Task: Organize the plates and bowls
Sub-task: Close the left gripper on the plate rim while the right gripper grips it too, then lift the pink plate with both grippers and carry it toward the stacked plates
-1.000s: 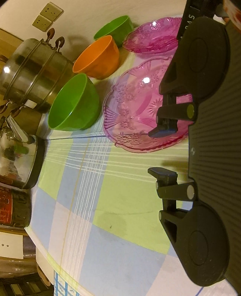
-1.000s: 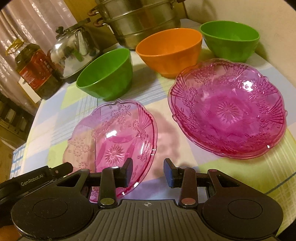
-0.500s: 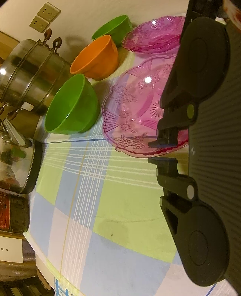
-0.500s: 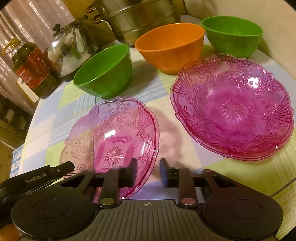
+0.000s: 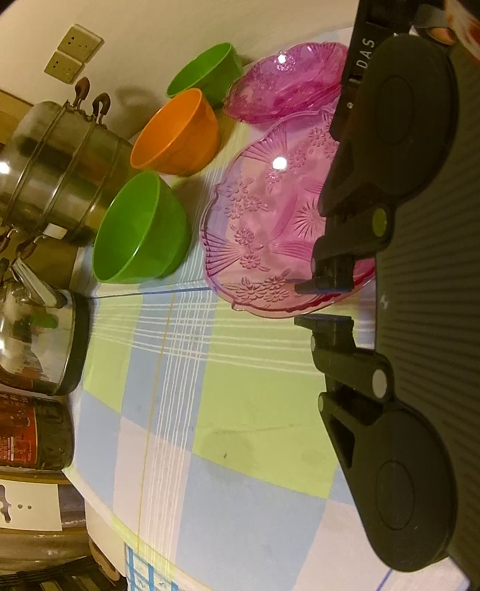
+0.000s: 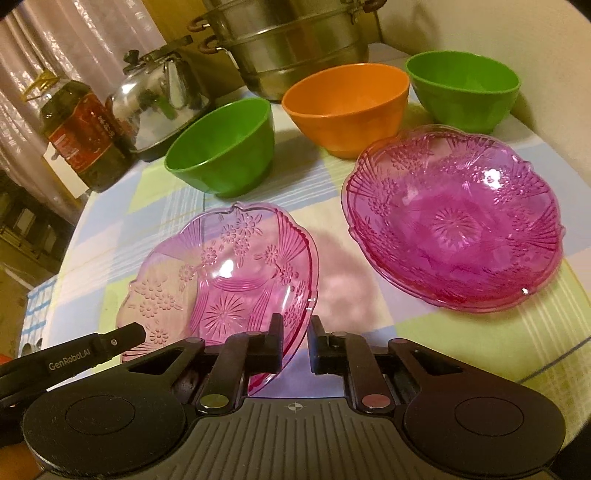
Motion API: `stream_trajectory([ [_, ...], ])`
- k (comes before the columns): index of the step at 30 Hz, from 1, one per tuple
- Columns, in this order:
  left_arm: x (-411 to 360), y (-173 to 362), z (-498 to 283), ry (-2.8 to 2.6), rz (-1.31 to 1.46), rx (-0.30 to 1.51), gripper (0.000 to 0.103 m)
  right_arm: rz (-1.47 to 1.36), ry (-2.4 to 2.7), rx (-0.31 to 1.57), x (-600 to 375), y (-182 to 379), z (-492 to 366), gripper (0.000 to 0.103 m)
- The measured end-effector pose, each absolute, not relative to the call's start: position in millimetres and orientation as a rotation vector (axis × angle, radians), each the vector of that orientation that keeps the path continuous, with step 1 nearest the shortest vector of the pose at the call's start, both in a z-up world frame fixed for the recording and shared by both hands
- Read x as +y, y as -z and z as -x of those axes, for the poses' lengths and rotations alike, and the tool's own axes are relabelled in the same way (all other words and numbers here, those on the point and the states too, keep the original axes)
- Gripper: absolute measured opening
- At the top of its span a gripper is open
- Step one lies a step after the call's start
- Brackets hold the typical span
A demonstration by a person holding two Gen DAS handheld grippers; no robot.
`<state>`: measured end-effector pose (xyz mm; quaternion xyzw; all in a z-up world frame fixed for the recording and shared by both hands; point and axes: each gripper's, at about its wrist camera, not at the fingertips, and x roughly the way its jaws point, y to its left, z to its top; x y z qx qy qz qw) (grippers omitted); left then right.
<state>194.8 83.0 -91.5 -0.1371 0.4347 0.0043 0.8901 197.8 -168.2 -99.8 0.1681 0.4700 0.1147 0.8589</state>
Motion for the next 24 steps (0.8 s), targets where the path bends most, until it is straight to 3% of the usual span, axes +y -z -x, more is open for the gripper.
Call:
stream_trajectory([
  [24,32.8,41.8,-145.2,0.070,0.240,0.851,0.009,-0.374,-0.209,0.896,-218.2,51.2,-137.9,0.013],
])
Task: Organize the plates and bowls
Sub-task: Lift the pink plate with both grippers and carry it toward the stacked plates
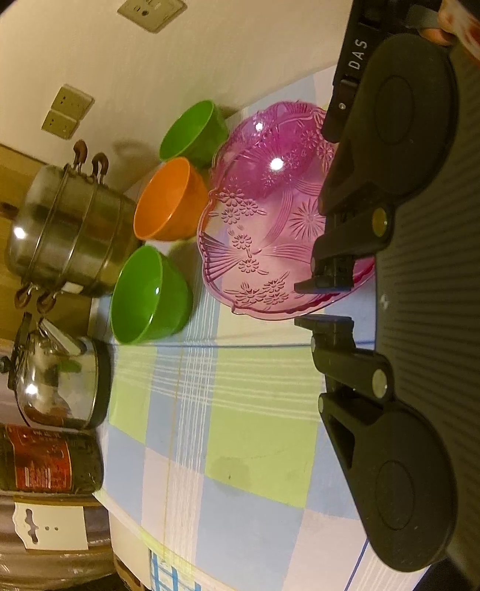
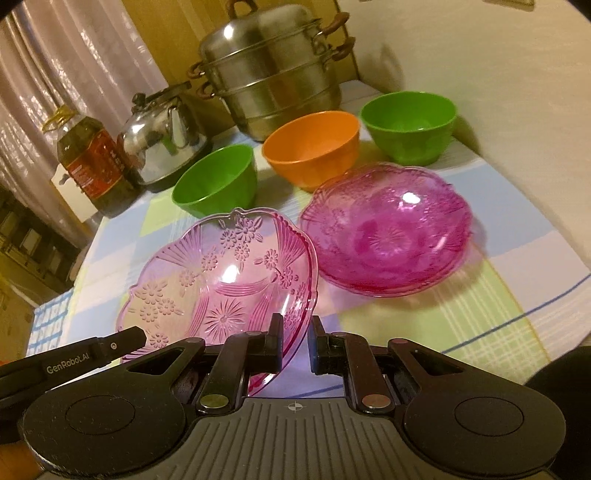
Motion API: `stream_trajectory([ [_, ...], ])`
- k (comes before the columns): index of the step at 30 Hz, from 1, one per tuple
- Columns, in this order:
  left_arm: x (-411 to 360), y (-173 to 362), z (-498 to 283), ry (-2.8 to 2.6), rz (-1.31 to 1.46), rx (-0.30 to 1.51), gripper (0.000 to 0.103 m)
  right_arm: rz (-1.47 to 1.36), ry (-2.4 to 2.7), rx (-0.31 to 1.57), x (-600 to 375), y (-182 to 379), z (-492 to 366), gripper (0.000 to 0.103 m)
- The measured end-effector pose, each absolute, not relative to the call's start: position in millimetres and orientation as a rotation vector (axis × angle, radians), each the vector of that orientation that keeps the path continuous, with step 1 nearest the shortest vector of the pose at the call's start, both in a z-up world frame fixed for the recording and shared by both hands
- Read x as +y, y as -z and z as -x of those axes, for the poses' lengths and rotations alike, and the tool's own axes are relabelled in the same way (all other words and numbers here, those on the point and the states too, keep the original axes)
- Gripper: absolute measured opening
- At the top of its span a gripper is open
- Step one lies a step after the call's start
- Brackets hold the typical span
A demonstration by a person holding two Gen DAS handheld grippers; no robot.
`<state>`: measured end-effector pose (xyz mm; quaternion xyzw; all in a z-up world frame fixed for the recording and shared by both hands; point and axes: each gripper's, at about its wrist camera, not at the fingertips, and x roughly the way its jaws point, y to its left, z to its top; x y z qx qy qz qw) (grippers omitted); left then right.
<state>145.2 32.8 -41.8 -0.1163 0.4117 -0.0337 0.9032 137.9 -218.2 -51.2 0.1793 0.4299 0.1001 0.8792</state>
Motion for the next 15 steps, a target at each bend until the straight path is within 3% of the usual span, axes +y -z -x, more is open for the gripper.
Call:
stream_trajectory([
  [15,-2.3,30.7,-141.0,0.142,0.212,0.842,0.009,-0.407,-0.157,0.862,-258.7,38.3,-120.8,0.013],
])
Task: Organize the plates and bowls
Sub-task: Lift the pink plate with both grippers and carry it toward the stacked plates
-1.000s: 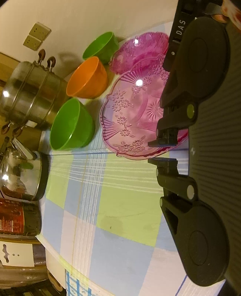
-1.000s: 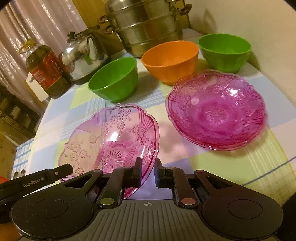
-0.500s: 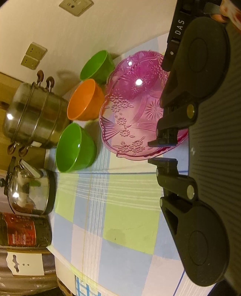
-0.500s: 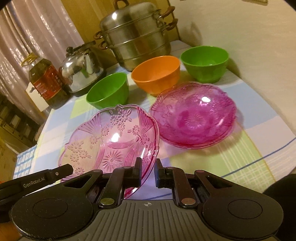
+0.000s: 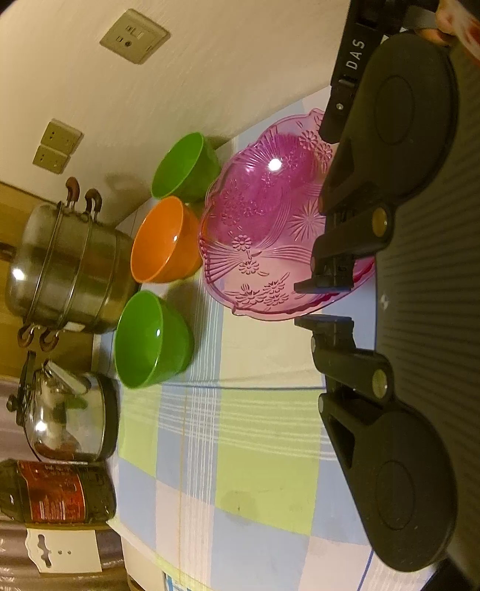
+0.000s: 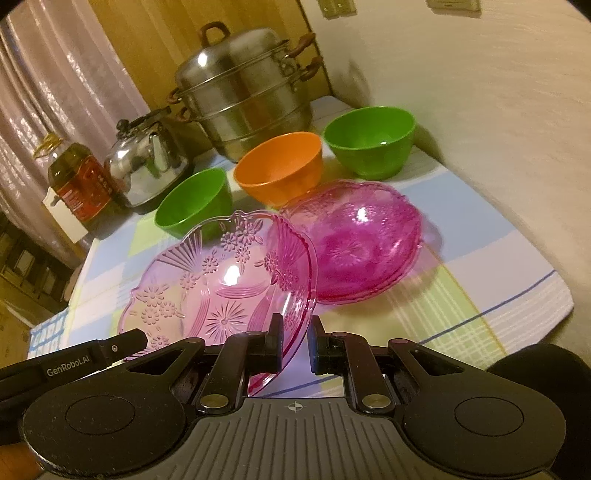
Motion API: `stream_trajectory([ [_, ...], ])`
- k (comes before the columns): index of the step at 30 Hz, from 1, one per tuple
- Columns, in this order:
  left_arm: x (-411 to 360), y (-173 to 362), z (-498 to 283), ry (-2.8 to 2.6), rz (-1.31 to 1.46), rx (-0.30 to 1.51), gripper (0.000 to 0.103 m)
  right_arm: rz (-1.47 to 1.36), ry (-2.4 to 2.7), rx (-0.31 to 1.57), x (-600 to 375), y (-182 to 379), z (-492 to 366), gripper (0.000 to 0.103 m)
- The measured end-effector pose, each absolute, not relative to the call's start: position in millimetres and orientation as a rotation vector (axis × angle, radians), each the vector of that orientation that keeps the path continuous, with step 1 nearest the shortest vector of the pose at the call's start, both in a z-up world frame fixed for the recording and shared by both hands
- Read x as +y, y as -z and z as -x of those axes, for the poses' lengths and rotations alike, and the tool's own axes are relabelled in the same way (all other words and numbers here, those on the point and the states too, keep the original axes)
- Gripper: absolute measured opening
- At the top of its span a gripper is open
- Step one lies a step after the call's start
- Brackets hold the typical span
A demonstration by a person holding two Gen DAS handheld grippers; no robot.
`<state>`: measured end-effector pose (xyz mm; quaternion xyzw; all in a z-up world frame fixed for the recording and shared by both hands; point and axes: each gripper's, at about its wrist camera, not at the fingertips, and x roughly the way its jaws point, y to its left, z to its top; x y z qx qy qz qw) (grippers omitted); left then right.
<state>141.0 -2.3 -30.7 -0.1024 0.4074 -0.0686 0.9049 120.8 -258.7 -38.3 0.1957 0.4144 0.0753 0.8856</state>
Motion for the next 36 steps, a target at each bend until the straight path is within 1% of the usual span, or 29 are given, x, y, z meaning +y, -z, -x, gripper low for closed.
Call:
stream_trajectory([
  [22,-70.1,37.6,-184.4,0.254,0.153,0.866,0.010,-0.476,-0.032,0.849,-322.5,44.4,-139.7,0.013],
  [36,-86.9,49.6,-209.4,0.265,0.136,0.877,0.010,-0.481,-0.001,0.859,-334.7,58.4,-163.4,0.013],
])
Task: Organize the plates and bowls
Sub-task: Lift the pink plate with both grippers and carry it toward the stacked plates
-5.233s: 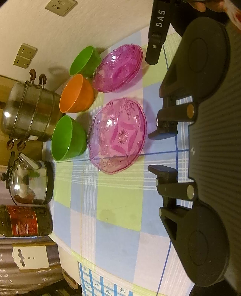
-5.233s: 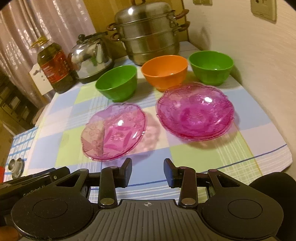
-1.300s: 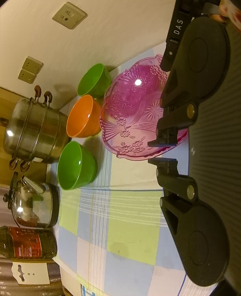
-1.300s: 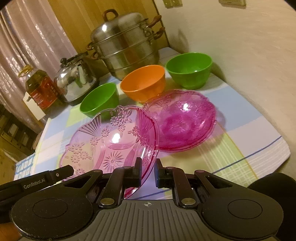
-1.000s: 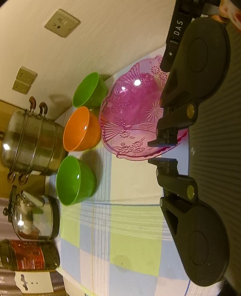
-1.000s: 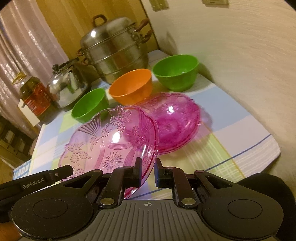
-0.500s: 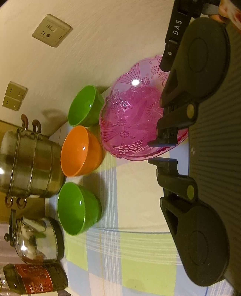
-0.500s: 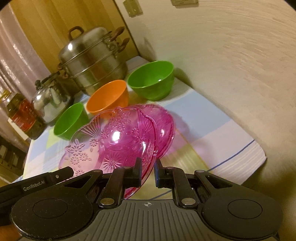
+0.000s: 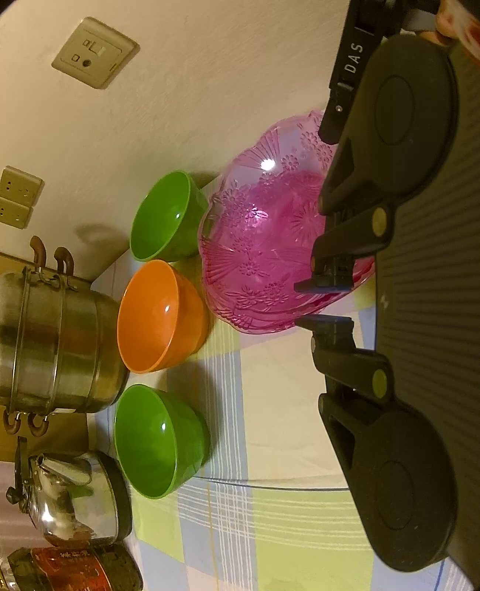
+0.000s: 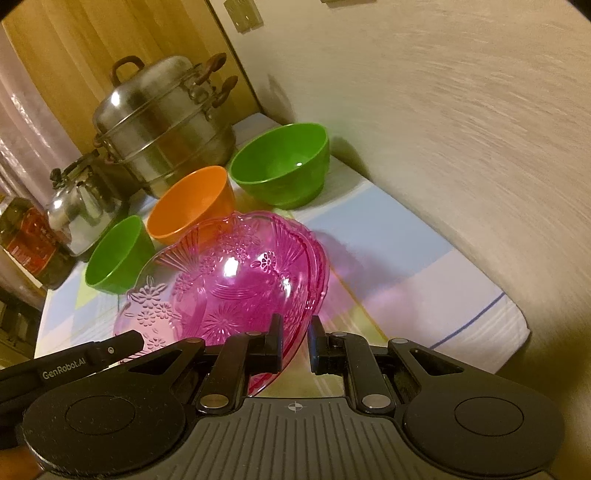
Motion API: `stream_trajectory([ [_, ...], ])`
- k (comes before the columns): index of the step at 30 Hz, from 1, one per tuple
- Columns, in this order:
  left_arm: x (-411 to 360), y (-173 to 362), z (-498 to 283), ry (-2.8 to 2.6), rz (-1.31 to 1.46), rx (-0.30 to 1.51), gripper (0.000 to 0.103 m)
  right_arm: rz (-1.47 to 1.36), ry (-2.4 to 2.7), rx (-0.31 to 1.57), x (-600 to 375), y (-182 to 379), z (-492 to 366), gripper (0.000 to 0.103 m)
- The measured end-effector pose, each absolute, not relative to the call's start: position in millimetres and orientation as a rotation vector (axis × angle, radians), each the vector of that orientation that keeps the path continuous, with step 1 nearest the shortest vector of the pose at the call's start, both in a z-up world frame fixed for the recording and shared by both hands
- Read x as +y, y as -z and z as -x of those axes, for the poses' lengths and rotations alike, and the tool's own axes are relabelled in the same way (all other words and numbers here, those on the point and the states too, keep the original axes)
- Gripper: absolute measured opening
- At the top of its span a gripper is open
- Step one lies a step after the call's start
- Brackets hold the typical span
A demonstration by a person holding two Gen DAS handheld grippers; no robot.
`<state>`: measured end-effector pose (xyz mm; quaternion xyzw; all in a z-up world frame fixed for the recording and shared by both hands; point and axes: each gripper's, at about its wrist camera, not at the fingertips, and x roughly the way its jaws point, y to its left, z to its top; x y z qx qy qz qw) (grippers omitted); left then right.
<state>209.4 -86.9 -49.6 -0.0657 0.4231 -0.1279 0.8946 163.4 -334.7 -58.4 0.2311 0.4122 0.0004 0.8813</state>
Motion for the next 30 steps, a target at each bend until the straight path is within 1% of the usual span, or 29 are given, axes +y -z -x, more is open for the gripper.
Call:
stream_trajectory([
  [17,-100.1,71.7,-250.4,0.251,0.077,0.894,0.010,-0.419,0.005,0.899,-331.1,84.8,-205.4,0.013],
  [30,-105.7,83.1,-261.1,0.255,0.044,0.907,0.011,-0.399,0.012,0.927,-329.3,96.7,-222.1,0.013],
])
